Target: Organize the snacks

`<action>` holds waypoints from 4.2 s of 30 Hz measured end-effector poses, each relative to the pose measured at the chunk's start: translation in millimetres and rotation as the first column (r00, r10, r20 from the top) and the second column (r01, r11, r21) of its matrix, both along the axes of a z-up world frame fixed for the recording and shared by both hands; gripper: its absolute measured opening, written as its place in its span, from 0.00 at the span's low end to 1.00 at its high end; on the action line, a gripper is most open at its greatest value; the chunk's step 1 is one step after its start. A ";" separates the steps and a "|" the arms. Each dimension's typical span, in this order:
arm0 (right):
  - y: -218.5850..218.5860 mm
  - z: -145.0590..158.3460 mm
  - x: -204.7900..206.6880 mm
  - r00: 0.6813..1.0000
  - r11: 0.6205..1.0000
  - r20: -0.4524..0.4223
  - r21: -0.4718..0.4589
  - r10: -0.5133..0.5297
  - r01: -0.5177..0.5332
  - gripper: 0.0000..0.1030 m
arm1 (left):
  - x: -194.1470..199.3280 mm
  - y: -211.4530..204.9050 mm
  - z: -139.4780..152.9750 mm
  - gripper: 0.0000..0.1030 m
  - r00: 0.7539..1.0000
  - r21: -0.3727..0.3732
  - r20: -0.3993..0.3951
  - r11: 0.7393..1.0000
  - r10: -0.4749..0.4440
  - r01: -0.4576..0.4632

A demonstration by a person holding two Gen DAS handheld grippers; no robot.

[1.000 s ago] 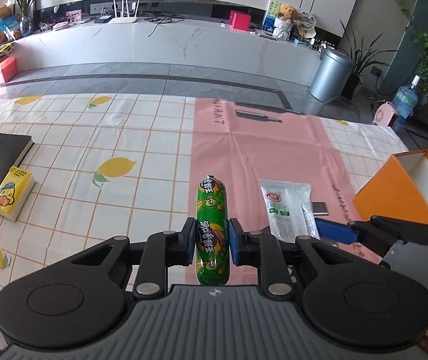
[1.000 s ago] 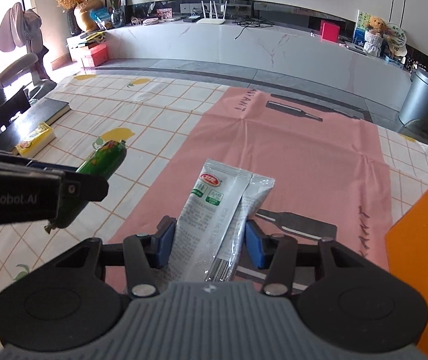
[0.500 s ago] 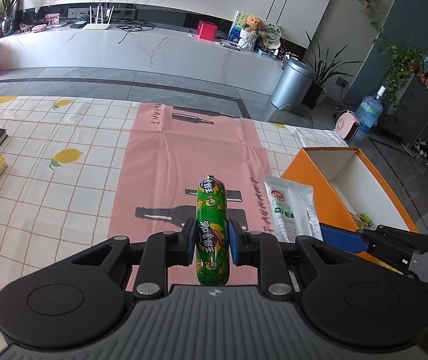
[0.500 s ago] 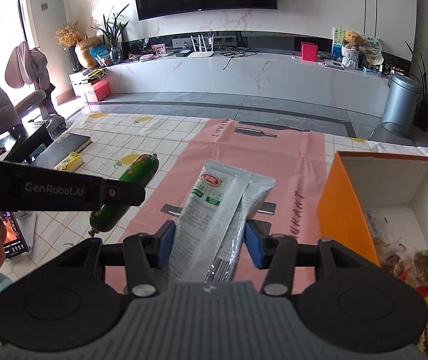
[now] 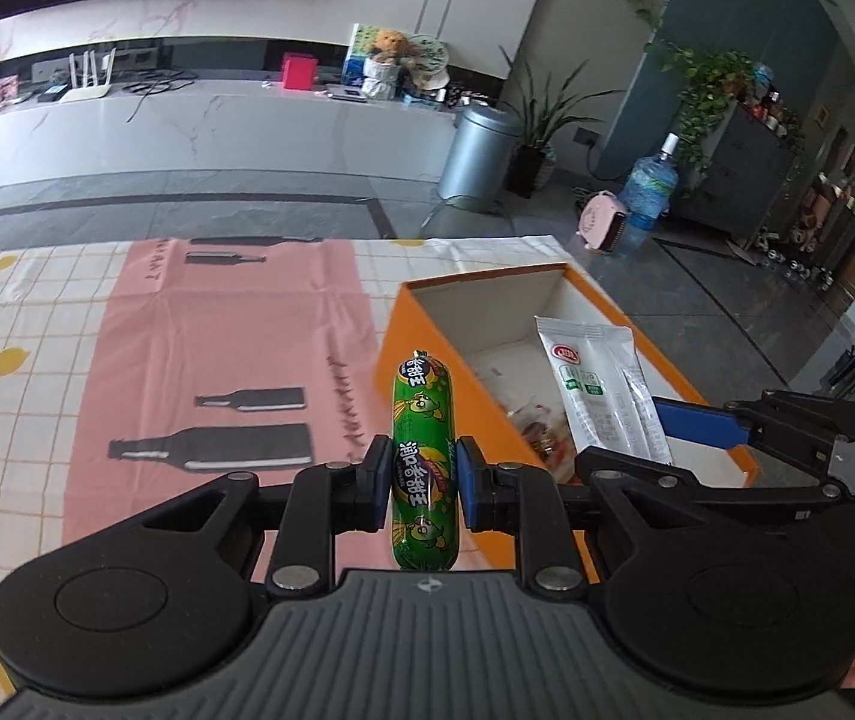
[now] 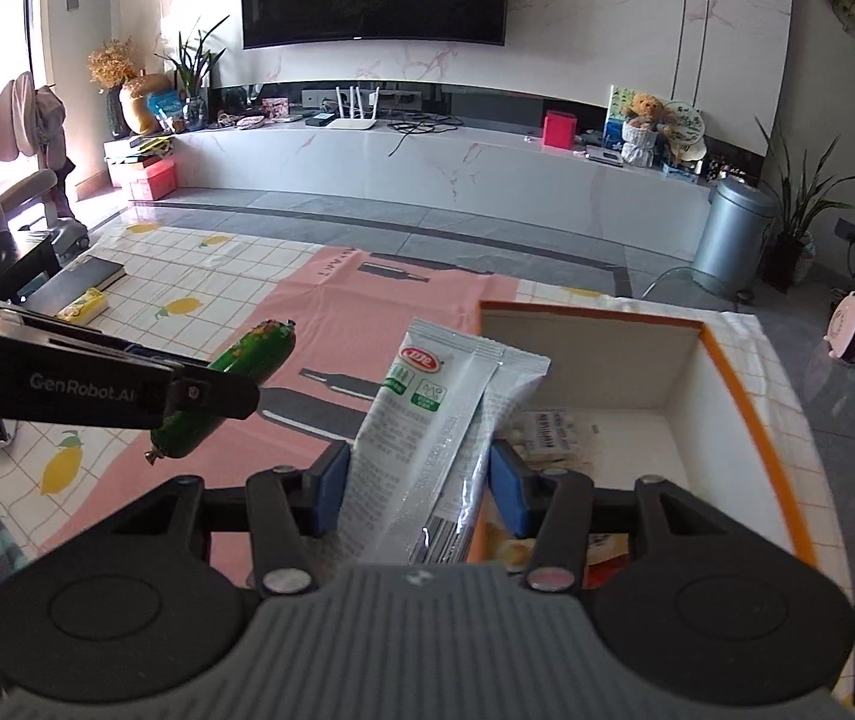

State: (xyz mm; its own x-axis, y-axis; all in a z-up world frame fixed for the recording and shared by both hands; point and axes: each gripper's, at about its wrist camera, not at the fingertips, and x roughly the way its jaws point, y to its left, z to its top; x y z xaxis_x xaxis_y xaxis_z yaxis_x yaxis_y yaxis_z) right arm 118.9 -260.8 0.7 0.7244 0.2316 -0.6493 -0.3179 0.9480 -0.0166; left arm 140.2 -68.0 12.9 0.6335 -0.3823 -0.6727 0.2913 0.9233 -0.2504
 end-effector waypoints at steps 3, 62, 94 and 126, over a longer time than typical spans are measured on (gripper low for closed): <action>-28.9 10.0 9.4 1.000 0.999 0.011 -0.030 -0.024 0.025 0.47 | 9.9 -31.4 8.8 0.24 0.998 0.014 0.028 0.998 -0.063 0.062; -89.4 -107.4 130.2 0.950 0.931 -0.309 -0.328 0.053 -0.158 0.56 | 121.2 -168.0 -87.8 0.48 0.906 0.264 -0.198 0.870 -0.374 0.417; -48.6 29.3 -49.7 0.967 0.964 -0.013 0.073 -0.256 0.256 0.74 | -45.0 -41.9 28.3 0.64 0.965 0.198 0.244 0.979 -0.094 0.046; 1.8 -13.9 -120.8 0.894 0.891 -0.007 0.080 -0.448 0.447 0.84 | -98.7 -10.1 -22.2 0.84 0.981 0.252 0.195 0.966 0.002 -0.052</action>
